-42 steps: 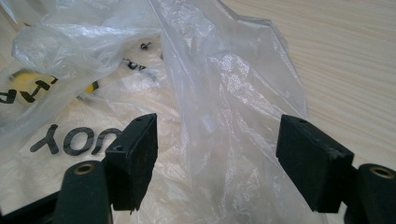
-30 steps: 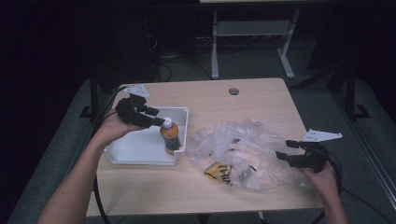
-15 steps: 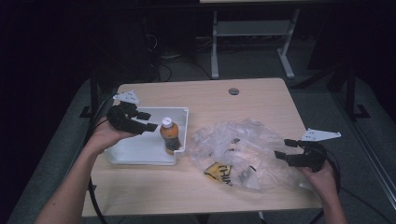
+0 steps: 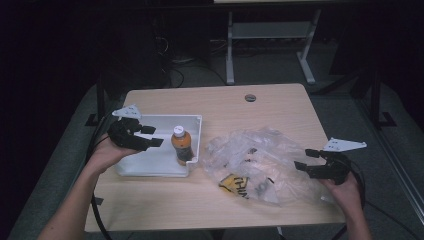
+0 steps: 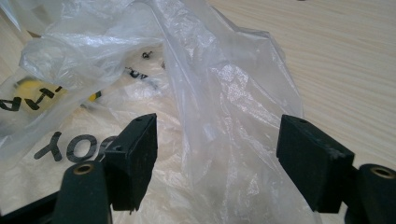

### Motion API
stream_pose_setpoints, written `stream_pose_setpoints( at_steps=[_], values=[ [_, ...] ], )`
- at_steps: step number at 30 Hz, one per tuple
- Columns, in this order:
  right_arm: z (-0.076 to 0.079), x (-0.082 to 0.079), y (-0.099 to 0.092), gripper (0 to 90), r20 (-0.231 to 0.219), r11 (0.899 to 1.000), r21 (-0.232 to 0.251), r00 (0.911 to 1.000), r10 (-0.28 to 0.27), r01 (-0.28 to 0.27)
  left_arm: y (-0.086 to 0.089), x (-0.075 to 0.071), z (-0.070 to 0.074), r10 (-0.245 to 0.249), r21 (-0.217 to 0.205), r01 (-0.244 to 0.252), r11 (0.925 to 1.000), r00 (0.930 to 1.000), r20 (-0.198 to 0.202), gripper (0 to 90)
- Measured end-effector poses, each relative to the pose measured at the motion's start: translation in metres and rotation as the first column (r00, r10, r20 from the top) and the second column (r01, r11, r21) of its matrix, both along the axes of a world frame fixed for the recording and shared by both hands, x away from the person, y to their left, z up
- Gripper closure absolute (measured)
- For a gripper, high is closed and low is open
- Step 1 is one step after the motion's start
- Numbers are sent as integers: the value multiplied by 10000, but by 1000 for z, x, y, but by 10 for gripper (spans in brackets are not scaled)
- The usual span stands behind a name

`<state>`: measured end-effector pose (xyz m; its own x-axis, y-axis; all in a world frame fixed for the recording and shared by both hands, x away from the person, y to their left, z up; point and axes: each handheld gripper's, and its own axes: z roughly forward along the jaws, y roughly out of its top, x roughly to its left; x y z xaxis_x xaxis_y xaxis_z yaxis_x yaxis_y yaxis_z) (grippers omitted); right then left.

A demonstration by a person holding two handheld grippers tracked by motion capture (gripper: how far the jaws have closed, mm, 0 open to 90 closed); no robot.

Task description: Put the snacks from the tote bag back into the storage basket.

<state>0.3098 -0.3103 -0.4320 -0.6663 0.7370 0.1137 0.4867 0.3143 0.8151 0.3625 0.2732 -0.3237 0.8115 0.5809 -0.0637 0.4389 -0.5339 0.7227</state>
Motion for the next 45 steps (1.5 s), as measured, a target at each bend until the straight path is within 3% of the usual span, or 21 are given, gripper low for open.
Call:
stream_pose_setpoints(
  at_steps=[22, 38, 45],
  values=[
    [1, -2, -5, 287, 95, 9999, 22, 9998, -151, 151, 18, -15, -34, 372, -507, -382, 9980, 9991, -201, 375],
    [1, -4, -5, 287, 74, 9999, -11, 9999, -154, 154, 28, -30, -63, 542, -400, -549, 9977, 9984, -183, 354],
    [1, -4, -5, 287, 98, 9999, -25, 9999, -113, 113, 31, -37, -74, 674, -648, -689, 9955, 9974, -239, 347]
  ],
)
